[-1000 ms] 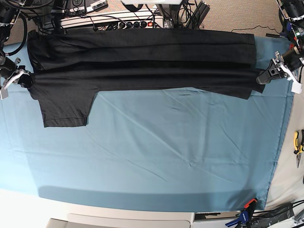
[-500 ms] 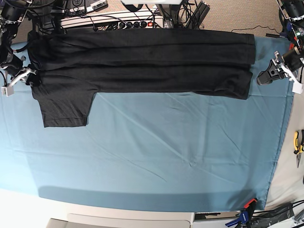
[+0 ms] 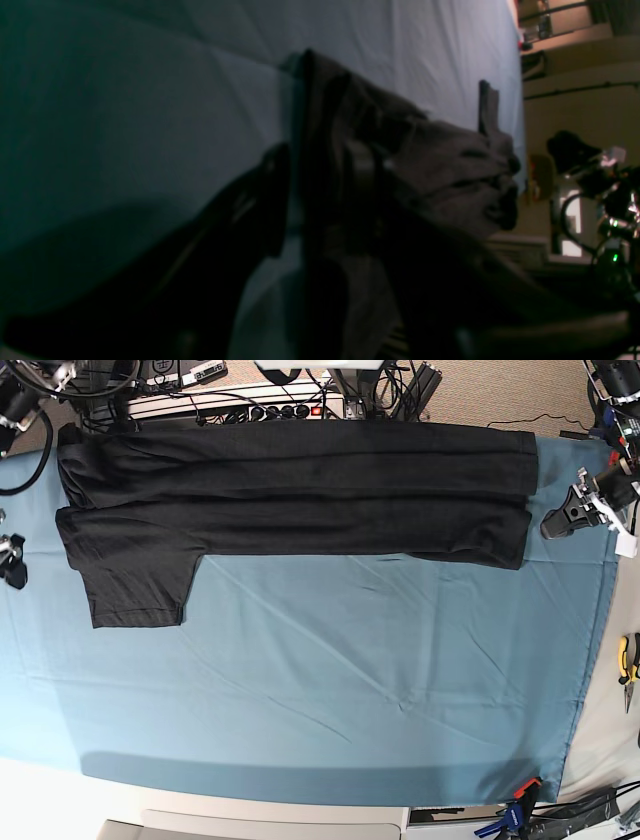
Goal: Fold the T-shirt properly
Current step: 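Move the right gripper to the sleeve end of the folded strip and grasp it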
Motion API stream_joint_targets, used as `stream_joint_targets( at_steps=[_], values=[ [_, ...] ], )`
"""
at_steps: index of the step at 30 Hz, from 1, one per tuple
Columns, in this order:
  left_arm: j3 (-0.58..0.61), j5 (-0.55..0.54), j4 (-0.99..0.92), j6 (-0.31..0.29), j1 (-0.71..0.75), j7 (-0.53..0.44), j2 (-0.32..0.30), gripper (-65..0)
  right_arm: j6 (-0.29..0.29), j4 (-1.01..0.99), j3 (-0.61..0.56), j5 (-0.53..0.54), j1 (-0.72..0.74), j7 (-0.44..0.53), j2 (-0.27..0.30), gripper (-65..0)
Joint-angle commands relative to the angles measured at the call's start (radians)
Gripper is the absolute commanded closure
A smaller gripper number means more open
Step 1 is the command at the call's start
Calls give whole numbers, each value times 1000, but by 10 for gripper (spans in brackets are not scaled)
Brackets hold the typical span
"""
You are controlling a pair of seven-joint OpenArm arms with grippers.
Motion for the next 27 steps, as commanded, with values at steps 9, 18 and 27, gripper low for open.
stream_joint_targets(
  at_steps=[9,18,27],
  values=[
    [-8,-28,159,-9,-14,-22,-27,-194,-63,-34,-57,-204,165,133,-148,-341],
    [-8,-28,168,-9,-17,-39,-27,-194,-68,-304,-72,-270,346,174,-167,-341],
    [-8,-28,168,-9,-30,-38,-27,-194,-66,-481,-74,-290,348,179,-192,-341]
  ],
)
